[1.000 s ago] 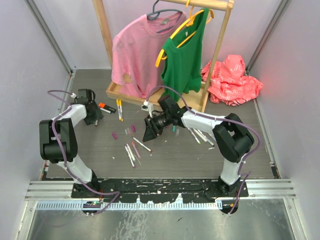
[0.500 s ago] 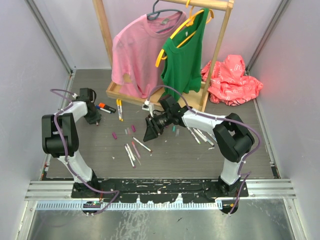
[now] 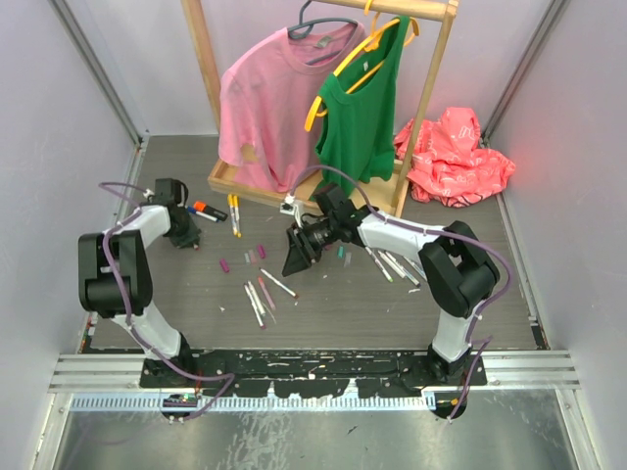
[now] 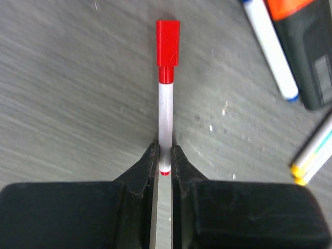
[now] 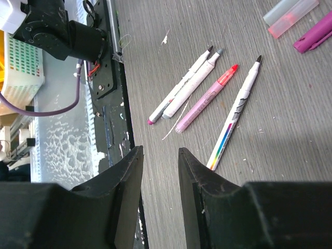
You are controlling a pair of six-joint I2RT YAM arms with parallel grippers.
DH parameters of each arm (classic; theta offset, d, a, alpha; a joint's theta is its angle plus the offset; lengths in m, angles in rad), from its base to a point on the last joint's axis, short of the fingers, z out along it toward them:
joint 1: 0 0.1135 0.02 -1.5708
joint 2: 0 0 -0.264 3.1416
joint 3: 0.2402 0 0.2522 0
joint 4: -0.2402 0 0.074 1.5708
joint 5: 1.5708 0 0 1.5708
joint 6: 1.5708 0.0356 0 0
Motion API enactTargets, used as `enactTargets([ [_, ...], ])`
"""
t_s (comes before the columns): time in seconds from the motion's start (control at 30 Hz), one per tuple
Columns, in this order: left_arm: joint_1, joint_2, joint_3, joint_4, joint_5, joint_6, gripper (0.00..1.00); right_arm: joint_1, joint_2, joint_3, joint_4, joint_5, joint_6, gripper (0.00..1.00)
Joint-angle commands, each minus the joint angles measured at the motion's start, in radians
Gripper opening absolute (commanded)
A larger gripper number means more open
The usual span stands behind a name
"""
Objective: Open the pen caps
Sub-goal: Pick up the pen from the center of the board.
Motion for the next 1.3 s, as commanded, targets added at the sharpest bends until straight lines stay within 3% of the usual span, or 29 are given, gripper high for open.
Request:
enactTargets([
  [0.0,0.005,-0.161,-0.085,0.05,0.117,-0.027,0.0,-0.016,-0.079,0.06,-0.016,-0.032,-0.049,0.39],
  [0.23,0.0,-0.433,-0.288,0.203,0.297,-0.115,0.0,-0.062,-0.166,0.054,-0.019,-0.04,-0.078,0.4],
  [0.5,-0.079,-0.692,-0.508,0.574,0.626,-0.331,0.0,-0.21,-0.302,-0.018,0.099,-0.096,-0.006,0.41],
  [0.8,-0.473,-0.969,-0.629,0.847,0.372,-0.361,0.0,-0.289,-0.417,-0.214,0.485,-0.14,0.234,0.46],
  [0.97,-0.563,-1.024,-0.663,0.919,0.3,-0.363,0.0,-0.303,-0.438,-0.31,0.738,-0.171,0.384,0.54],
  [1.27,-0.68,-0.949,-0.682,1.037,0.238,-0.347,0.0,-0.306,-0.439,-0.328,0.819,-0.19,0.441,0.55],
])
